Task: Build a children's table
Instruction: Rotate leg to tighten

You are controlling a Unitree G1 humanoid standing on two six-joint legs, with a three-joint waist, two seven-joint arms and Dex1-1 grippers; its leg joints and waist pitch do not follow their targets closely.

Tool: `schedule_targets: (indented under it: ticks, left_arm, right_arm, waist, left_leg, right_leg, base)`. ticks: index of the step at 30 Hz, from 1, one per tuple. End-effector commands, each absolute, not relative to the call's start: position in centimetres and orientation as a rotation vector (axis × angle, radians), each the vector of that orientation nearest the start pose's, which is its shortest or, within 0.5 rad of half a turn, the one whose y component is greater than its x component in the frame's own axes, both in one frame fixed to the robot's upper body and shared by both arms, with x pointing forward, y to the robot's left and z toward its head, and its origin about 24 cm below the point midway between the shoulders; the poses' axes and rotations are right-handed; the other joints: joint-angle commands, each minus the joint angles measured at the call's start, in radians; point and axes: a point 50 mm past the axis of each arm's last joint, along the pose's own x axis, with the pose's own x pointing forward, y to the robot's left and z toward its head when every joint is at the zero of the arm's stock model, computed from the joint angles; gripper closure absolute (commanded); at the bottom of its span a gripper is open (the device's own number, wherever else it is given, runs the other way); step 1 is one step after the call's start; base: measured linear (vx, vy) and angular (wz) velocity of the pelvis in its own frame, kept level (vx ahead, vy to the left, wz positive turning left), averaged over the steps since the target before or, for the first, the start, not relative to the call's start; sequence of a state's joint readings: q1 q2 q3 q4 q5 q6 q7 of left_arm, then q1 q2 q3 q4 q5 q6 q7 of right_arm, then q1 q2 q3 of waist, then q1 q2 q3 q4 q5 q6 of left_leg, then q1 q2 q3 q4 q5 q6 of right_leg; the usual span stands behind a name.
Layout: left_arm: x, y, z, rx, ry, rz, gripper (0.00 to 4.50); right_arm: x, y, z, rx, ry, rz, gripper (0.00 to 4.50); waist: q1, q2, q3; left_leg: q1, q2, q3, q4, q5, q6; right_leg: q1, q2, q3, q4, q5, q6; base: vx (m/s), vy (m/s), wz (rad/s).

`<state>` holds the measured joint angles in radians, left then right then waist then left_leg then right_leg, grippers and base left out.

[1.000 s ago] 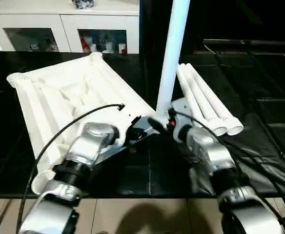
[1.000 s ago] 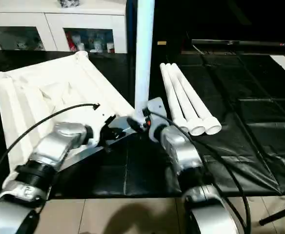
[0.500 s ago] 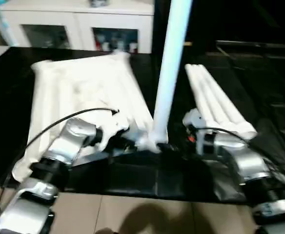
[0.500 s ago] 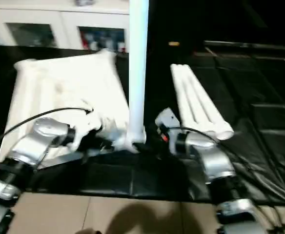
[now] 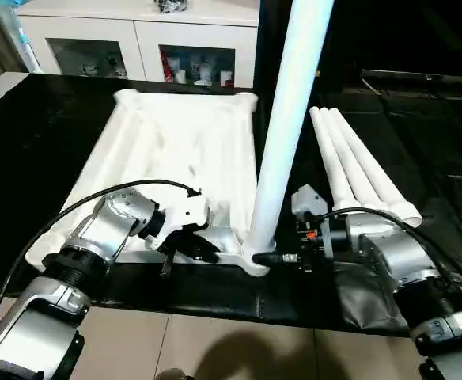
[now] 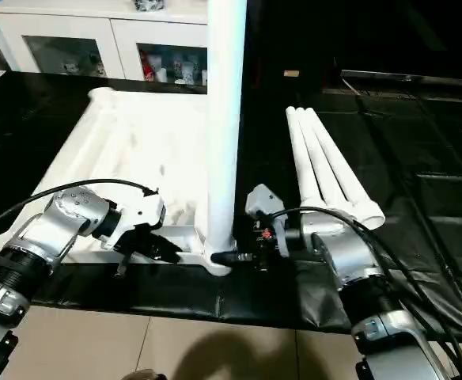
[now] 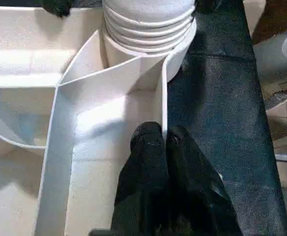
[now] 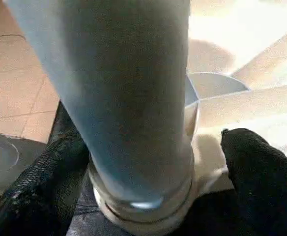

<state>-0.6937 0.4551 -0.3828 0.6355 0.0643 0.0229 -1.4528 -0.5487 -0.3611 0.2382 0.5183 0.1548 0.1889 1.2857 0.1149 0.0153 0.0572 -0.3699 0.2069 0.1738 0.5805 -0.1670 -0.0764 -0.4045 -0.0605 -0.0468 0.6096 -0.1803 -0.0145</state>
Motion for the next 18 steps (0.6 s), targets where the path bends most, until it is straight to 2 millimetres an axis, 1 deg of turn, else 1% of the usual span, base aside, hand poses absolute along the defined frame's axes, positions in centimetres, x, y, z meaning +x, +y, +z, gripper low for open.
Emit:
schedule_targets:
  ticks: [1,9,10,11,13,14,15,18]
  left_arm:
    - [31.59,13.57,6.96,0.628,0.561,-1.648,4.5]
    - [31.6,13.54,6.95,0.629,0.56,-1.649,4.5]
    - [31.61,13.5,6.92,0.629,0.559,-1.649,4.5]
    - [31.62,13.46,6.85,0.631,0.558,-1.649,4.5]
    - [31.63,13.47,6.82,0.631,0.559,-1.65,4.5]
    - [31.63,13.48,6.81,0.631,0.56,-1.651,4.5]
    - [31.64,13.48,6.81,0.63,0.559,-1.651,4.5]
    - [31.67,13.45,6.83,0.605,0.555,-1.648,4.5]
  right_arm:
    - [31.01,-13.04,6.06,-0.172,0.385,1.406,0.47]
    - [31.02,-13.02,6.05,-0.171,0.386,1.407,0.47]
    - [30.99,-12.93,5.99,-0.166,0.385,1.41,0.66]
    - [30.92,-12.8,5.87,-0.156,0.385,1.416,0.66]
    - [30.9,-12.77,5.82,-0.154,0.386,1.418,0.87]
    - [30.9,-12.77,5.81,-0.154,0.386,1.418,0.87]
    - [30.88,-12.78,5.75,-0.151,0.388,1.42,1.09]
    - [30.77,-12.76,5.59,-0.14,0.392,1.424,1.19]
  waist:
    - [-0.004,0.001,-0.072]
    - [-0.004,0.001,-0.073]
    - [-0.004,0.0,-0.073]
    - [-0.004,0.001,-0.073]
    - [-0.004,0.001,-0.073]
    - [-0.004,0.001,-0.072]
    - [-0.003,0.001,-0.072]
    - [-0.003,0.001,-0.073]
  left_leg:
    - [0.014,0.023,0.0,-0.06,-0.212,0.019]
    - [0.015,0.023,0.0,-0.06,-0.21,0.02]
    - [0.014,0.023,0.0,-0.059,-0.209,0.02]
    - [0.014,0.023,0.0,-0.059,-0.209,0.02]
    - [0.014,0.022,0.001,-0.059,-0.21,0.021]
    - [0.014,0.023,0.0,-0.06,-0.214,0.02]
    - [0.015,0.023,0.0,-0.059,-0.217,0.019]
    - [0.015,0.023,0.0,-0.06,-0.216,0.018]
  right_leg:
    - [0.052,-0.069,0.037,-0.065,-0.161,-0.235]
    - [0.052,-0.069,0.037,-0.065,-0.16,-0.237]
    - [0.052,-0.069,0.037,-0.064,-0.159,-0.237]
    - [0.052,-0.068,0.036,-0.065,-0.159,-0.237]
    - [0.052,-0.068,0.036,-0.065,-0.159,-0.238]
    - [0.052,-0.069,0.036,-0.066,-0.166,-0.237]
    - [0.051,-0.069,0.036,-0.066,-0.17,-0.236]
    - [0.052,-0.069,0.036,-0.064,-0.166,-0.238]
  base:
    - [0.0,0.0,0.0]
    - [0.0,0.0,0.0]
    - [0.0,0.0,0.0]
    - [0.0,0.0,0.0]
    - [0.0,0.0,0.0]
    - [0.0,0.0,0.0]
    - [0.0,0.0,0.0]
    - [0.0,0.0,0.0]
